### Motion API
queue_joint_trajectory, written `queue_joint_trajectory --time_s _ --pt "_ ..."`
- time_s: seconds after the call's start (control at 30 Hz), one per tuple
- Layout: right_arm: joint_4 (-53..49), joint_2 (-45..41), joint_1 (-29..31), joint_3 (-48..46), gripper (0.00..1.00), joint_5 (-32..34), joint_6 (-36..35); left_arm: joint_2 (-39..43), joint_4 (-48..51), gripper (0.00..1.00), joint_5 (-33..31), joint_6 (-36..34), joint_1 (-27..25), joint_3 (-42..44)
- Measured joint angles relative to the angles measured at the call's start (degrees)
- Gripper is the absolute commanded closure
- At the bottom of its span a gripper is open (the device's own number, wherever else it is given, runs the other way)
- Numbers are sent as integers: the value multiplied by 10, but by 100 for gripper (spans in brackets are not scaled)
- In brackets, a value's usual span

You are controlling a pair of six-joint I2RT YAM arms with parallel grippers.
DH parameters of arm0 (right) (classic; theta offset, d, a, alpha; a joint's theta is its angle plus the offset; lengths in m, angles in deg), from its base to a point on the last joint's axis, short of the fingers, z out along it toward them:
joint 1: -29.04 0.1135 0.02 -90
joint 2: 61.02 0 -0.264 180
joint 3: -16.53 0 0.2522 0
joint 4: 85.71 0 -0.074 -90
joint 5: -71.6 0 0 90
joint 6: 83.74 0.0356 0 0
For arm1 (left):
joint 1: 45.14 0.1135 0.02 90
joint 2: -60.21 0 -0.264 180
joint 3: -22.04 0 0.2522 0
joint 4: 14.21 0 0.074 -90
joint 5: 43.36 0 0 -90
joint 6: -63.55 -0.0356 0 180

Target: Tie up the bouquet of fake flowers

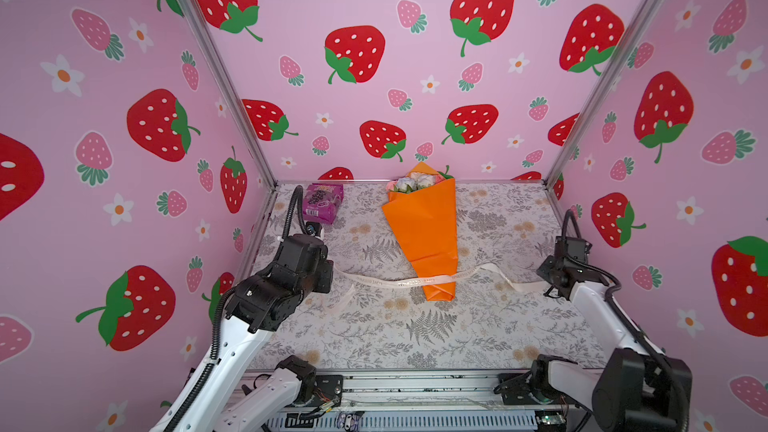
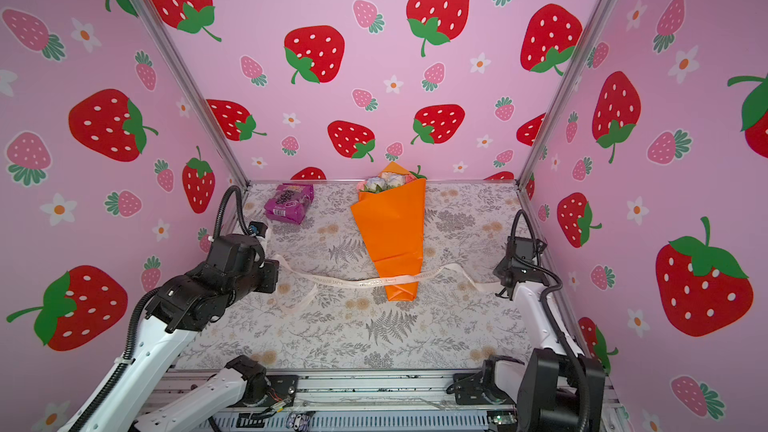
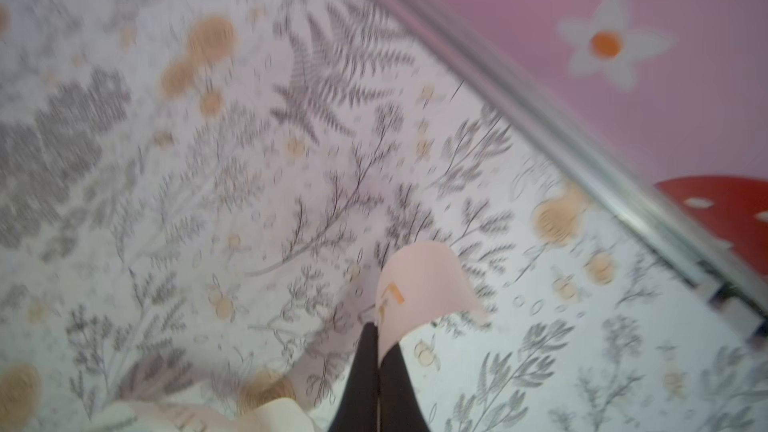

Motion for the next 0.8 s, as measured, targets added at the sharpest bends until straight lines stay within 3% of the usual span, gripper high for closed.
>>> queue_joint_trajectory --time_s 0.2,0.47,0.6,0.63,0.67,0.7,0.8 --pt "20 -104 -87 60 100 90 -19 5 16 100 -43 1 13 7" --pt "30 -170 -92 71 100 192 -45 10 46 100 -68 5 17 7" --pt "34 -174 -92 71 100 181 -60 10 48 100 -57 6 21 7" --pt "34 -170 -92 71 100 168 -61 9 47 94 -46 6 21 8" --pt "34 -164 -92 71 100 155 -61 5 46 77 -31 6 21 8" --pt "33 -160 -92 69 100 144 -61 0 46 68 -17 3 20 8" --pt "32 -147 -92 51 100 121 -61 -28 49 55 17 6 12 5"
